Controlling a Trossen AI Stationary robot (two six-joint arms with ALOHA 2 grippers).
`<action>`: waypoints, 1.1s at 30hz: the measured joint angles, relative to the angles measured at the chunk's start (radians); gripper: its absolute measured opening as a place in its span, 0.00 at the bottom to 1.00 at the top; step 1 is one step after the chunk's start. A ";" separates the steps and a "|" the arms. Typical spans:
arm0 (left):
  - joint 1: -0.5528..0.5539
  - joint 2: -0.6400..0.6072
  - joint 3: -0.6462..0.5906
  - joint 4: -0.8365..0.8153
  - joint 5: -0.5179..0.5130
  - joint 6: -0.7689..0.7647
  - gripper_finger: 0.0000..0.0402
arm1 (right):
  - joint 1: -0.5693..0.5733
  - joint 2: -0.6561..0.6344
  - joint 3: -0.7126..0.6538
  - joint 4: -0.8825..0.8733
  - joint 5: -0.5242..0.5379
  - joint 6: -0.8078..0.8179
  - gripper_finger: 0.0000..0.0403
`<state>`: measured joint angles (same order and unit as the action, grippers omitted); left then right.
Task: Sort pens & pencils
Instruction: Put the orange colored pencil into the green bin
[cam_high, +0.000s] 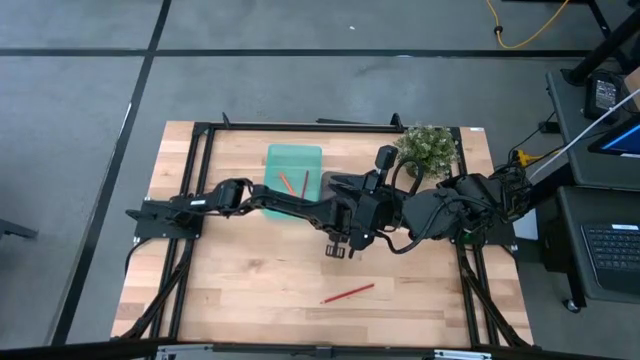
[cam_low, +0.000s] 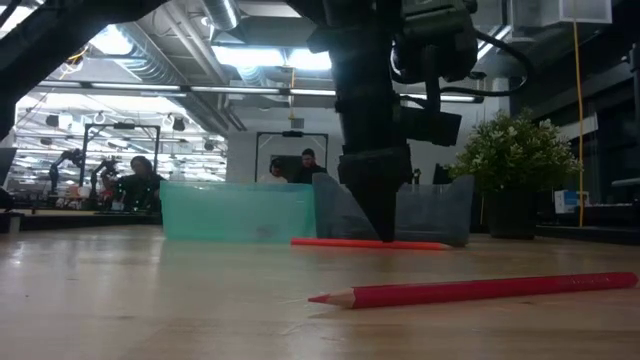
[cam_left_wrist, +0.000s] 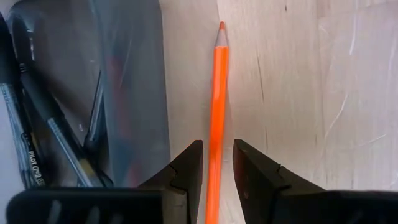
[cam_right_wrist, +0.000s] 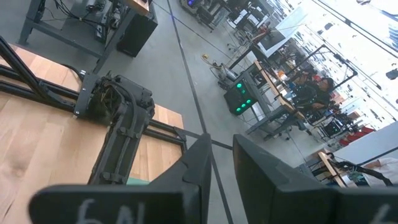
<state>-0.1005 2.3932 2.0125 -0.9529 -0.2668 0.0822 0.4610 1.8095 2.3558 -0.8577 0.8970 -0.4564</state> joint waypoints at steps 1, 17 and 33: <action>0.003 0.000 0.000 0.000 0.007 0.000 0.21 | 0.000 0.000 0.000 0.000 0.000 0.000 0.17; 0.026 0.025 0.004 0.019 0.071 0.010 0.21 | 0.000 0.000 0.000 -0.009 -0.001 0.001 0.17; 0.022 0.042 0.003 0.017 0.180 -0.048 0.20 | 0.000 0.000 0.000 -0.008 -0.001 0.002 0.17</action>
<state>-0.0786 2.4348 2.0151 -0.9361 -0.0868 0.0338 0.4610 1.8091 2.3558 -0.8661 0.8963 -0.4545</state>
